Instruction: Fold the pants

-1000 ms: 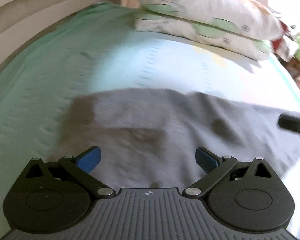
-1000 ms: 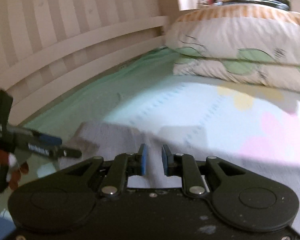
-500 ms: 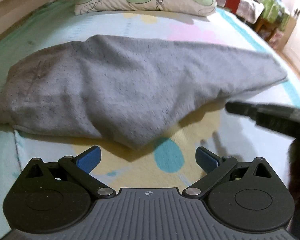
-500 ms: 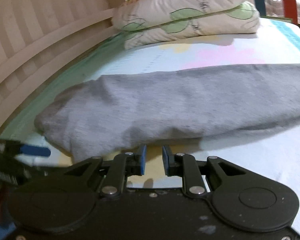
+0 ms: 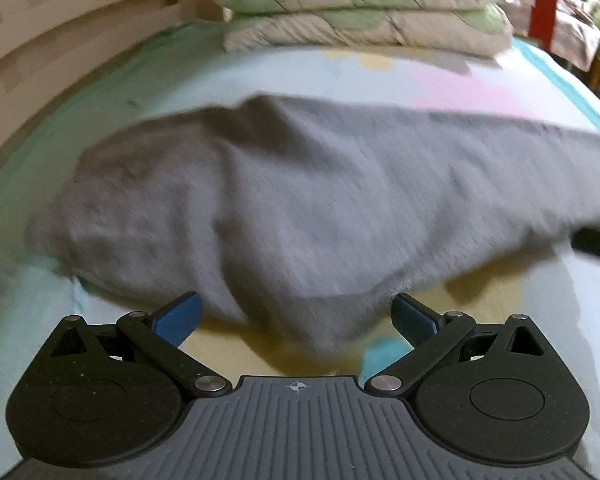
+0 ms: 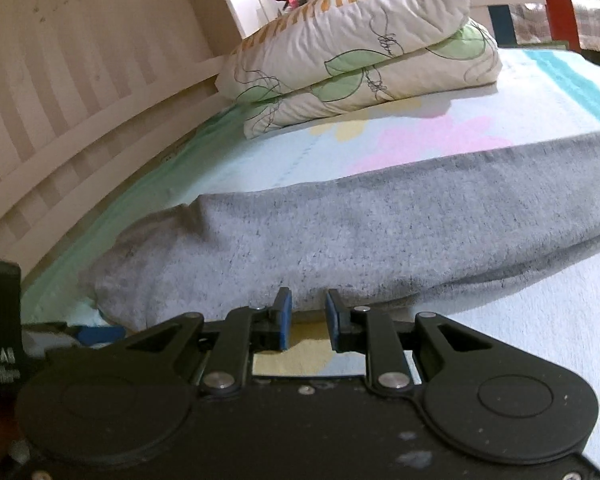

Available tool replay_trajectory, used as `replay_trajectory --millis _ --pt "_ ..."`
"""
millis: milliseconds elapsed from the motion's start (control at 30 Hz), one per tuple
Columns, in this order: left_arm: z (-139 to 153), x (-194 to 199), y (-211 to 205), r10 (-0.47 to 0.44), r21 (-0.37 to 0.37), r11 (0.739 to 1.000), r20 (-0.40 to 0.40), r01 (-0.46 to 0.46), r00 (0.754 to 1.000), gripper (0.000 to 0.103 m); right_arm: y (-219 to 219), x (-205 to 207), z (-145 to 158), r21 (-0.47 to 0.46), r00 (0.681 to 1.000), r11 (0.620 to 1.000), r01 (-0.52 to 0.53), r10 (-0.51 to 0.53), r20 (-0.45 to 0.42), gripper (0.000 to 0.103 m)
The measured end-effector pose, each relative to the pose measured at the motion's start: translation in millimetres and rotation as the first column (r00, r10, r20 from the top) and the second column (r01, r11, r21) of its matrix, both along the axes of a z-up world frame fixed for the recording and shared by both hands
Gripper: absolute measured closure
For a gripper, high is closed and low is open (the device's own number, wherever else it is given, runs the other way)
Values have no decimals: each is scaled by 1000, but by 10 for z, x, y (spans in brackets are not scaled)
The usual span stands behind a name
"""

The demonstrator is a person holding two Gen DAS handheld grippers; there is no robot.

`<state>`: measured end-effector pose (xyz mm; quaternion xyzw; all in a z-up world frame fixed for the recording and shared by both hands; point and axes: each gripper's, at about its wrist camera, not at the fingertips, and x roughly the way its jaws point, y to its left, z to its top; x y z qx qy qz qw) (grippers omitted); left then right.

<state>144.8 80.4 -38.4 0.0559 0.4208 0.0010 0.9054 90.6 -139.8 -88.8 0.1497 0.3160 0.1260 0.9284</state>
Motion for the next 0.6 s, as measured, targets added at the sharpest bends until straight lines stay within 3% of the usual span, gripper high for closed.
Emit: replay_trajectory --millis 200,400,600 --pt "181 381 154 -36 28 999 -15 36 999 1 49 31 -72 32 999 999 -15 17 -47 80" --pt "269 616 154 -84 19 996 -46 85 995 1 512 24 -89 -54 986 985 -162 160 -41 79" --pt "217 742 169 -137 38 989 -88 141 987 1 963 52 -162 -206 958 937 -283 288 -9 76"
